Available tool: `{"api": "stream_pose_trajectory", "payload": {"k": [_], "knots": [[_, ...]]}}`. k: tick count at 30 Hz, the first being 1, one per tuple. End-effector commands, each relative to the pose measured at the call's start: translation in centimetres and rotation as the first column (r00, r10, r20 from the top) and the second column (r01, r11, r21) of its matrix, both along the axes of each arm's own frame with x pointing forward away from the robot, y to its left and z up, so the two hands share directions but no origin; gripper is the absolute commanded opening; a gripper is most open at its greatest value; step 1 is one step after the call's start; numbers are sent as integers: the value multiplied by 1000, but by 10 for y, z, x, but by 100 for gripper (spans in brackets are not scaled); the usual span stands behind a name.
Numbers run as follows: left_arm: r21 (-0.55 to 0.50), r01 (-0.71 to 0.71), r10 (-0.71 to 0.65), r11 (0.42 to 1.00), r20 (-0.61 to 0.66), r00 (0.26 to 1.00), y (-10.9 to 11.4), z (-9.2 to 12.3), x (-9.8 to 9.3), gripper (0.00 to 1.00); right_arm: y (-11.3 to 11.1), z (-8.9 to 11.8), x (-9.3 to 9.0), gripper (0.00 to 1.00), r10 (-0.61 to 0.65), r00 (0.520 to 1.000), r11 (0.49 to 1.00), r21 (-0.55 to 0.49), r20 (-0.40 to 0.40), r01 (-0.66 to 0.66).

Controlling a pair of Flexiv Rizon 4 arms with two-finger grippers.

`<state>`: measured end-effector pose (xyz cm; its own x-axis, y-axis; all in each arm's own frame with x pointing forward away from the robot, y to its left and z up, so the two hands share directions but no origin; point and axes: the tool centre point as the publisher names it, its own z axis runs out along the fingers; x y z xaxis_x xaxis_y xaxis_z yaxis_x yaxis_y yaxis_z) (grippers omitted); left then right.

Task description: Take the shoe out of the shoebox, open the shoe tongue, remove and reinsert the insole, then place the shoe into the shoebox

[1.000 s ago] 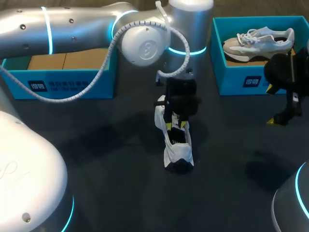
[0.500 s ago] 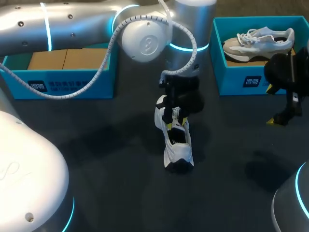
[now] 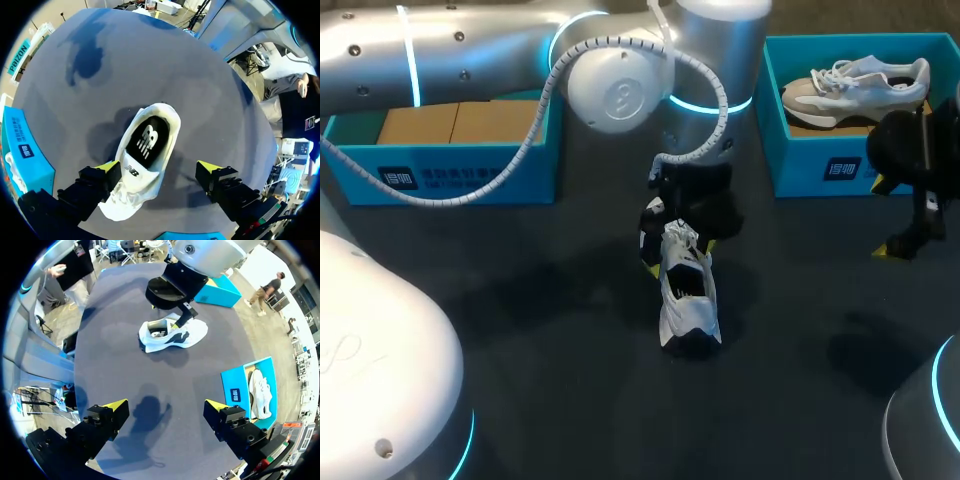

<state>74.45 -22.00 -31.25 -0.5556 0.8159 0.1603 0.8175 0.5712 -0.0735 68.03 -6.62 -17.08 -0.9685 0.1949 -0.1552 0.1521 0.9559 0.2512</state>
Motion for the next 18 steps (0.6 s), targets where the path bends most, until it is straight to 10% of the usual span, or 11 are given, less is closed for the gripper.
{"api": "stream_pose_trajectory", "payload": {"k": [1,18], "knots": [[-1,1,-1,1000,2,1000,1,0,0,100,1,0,3,100,0,1000,1000,-3,-5,0],[-10,-605,605,796,33,796,23,8,-40,100,1,0,3,100,0,1000,1000,-3,-5,0]]}}
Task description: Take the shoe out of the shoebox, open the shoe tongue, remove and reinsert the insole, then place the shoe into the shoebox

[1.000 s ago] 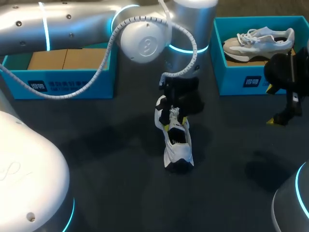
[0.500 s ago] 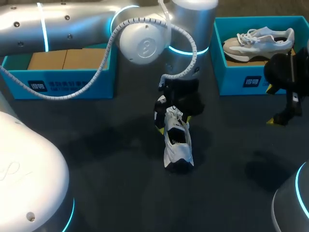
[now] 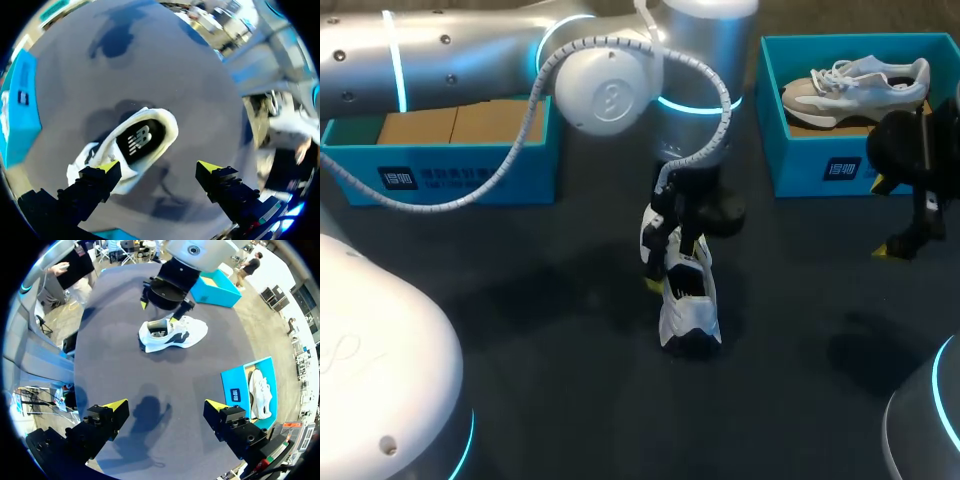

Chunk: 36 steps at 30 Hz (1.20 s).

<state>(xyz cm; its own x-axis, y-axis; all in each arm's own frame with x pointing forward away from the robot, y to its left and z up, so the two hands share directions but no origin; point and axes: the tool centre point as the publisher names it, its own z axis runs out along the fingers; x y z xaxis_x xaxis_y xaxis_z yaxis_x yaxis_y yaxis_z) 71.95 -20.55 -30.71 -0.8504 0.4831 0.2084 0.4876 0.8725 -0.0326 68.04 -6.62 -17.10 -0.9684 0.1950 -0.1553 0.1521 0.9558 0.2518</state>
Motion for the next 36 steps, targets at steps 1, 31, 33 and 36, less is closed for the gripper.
{"api": "stream_pose_trajectory", "payload": {"k": [1,31,33,36], "knots": [[-43,-226,228,973,76,971,9,2,-17,100,2,0,3,100,0,1000,1000,-4,-5,0],[-84,-507,514,858,181,839,-35,-67,-48,100,2,0,3,100,0,1000,1000,-4,-5,0],[-74,-506,510,860,182,841,-35,-72,-49,100,2,0,3,100,0,1000,1000,-4,-5,0],[-58,-504,505,862,186,843,-36,-78,-51,100,2,0,3,100,0,1000,1000,-4,-5,0]]}}
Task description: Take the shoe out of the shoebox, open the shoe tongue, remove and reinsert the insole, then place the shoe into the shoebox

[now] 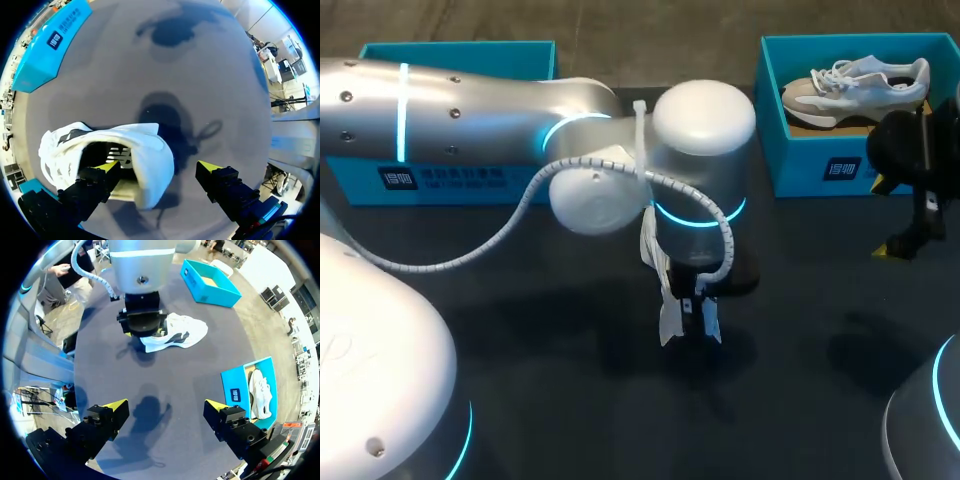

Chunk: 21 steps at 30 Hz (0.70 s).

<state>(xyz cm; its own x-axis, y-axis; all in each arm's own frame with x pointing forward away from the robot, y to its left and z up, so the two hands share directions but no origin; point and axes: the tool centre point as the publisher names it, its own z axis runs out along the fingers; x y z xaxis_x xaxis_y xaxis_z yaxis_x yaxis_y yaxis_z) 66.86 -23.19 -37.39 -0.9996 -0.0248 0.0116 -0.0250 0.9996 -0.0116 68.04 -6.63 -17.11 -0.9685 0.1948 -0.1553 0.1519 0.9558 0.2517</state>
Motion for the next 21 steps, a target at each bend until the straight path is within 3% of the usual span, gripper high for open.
{"api": "stream_pose_trajectory", "payload": {"k": [1,8,13,17,21], "knots": [[21,4,-3,1000,-10,1000,-9,-12,0,99,2,0,3,100,0,1000,1000,-4,-5,0],[41,6,-4,999,-37,999,-1,-23,-3,82,2,0,3,100,0,1000,1000,-4,-5,0],[54,39,-35,998,-64,997,3,-27,-2,51,2,0,3,100,0,1000,1000,-4,-5,0],[67,59,-53,996,-81,995,2,-31,-1,44,2,0,3,100,0,1000,1000,-4,-5,0],[74,94,-86,993,-104,991,0,-33,-3,25,2,0,3,100,0,1000,1000,-4,-5,0]]}}
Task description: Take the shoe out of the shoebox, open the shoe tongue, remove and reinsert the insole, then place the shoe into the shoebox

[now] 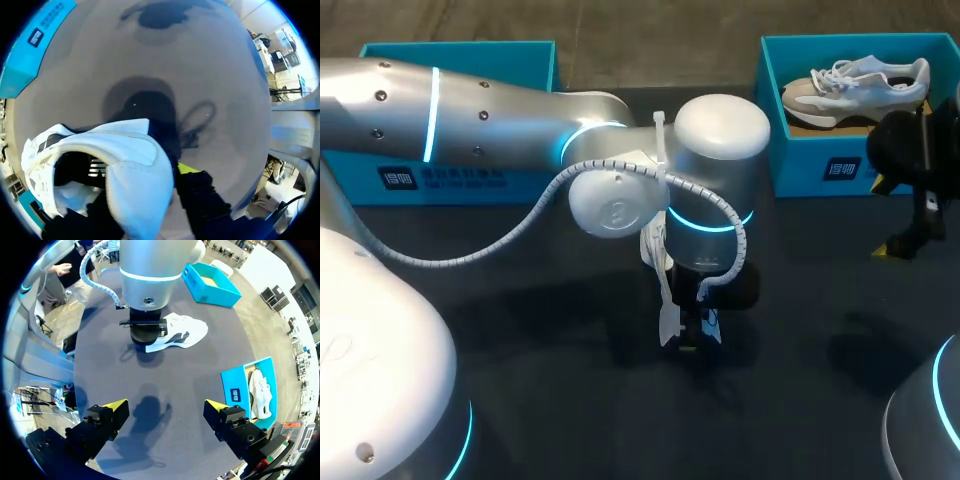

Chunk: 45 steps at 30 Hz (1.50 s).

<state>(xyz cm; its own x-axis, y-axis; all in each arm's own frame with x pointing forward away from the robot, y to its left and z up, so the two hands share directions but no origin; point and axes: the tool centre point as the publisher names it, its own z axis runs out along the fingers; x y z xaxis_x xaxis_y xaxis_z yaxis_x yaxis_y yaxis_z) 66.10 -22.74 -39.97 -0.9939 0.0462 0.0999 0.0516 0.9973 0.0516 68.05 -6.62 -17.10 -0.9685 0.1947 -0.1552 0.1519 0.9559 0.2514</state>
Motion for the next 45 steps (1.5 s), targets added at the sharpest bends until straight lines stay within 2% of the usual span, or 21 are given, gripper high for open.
{"api": "stream_pose_trajectory", "payload": {"k": [1,3,5,9,15,22,30,45], "knots": [[14,23,-23,1000,-22,999,-5,-8,4,21,1,0,3,100,0,1000,1000,-3,-5,0],[21,43,-43,999,-39,998,-5,-8,2,7,1,0,3,100,0,1000,1000,-3,-5,0],[26,62,-61,998,-58,996,-4,-8,0,0,1,0,3,100,0,1000,1000,-3,-5,0],[30,86,-84,996,-78,993,-1,0,-6,0,1,0,3,100,0,1000,1000,-3,-5,0],[38,112,-106,993,-131,986,5,24,-9,0,1,0,3,100,0,1000,1000,-3,-5,0],[49,124,-115,991,-161,980,12,70,-6,0,1,0,3,100,0,1000,1000,-3,-5,0],[37,143,-137,989,-122,983,26,124,-1,0,1,0,3,100,0,1000,1000,-3,-5,0],[94,228,-224,969,-53,973,43,200,14,0,1,0,3,100,0,1000,1000,-3,-5,0]]}}
